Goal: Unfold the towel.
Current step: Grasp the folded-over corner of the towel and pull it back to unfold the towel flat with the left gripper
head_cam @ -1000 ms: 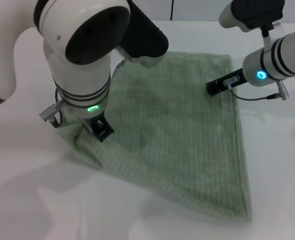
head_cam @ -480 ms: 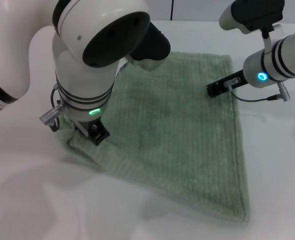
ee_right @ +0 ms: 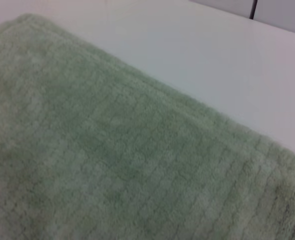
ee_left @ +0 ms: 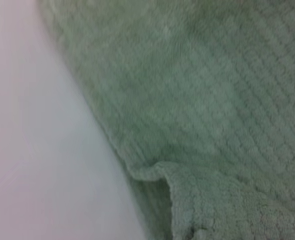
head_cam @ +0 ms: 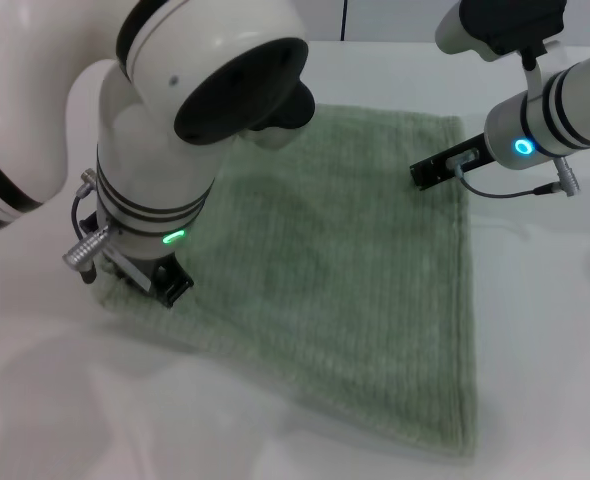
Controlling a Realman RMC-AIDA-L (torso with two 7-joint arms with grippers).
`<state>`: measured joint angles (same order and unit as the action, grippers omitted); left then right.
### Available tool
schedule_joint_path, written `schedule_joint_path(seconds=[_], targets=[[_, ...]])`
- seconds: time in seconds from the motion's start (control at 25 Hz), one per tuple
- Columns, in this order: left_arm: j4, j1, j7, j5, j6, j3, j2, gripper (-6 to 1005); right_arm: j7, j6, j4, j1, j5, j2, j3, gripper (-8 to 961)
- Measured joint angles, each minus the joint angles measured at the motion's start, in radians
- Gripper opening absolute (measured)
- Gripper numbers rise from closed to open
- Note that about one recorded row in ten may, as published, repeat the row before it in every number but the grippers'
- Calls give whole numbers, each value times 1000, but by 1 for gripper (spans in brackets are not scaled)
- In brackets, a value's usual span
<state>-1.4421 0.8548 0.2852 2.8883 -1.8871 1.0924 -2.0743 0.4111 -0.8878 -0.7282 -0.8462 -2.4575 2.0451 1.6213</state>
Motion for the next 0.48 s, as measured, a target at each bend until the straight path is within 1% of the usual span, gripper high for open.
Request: schedule_joint_path(seconds=[0.32, 0.48], targets=[[10, -24, 88, -7, -14, -11, -3, 175, 7, -7, -1, 0, -12, -1, -1, 44], [12, -36, 153, -2, -10, -57, 0, 183, 10, -16, -7, 1, -23, -2, -1, 47]])
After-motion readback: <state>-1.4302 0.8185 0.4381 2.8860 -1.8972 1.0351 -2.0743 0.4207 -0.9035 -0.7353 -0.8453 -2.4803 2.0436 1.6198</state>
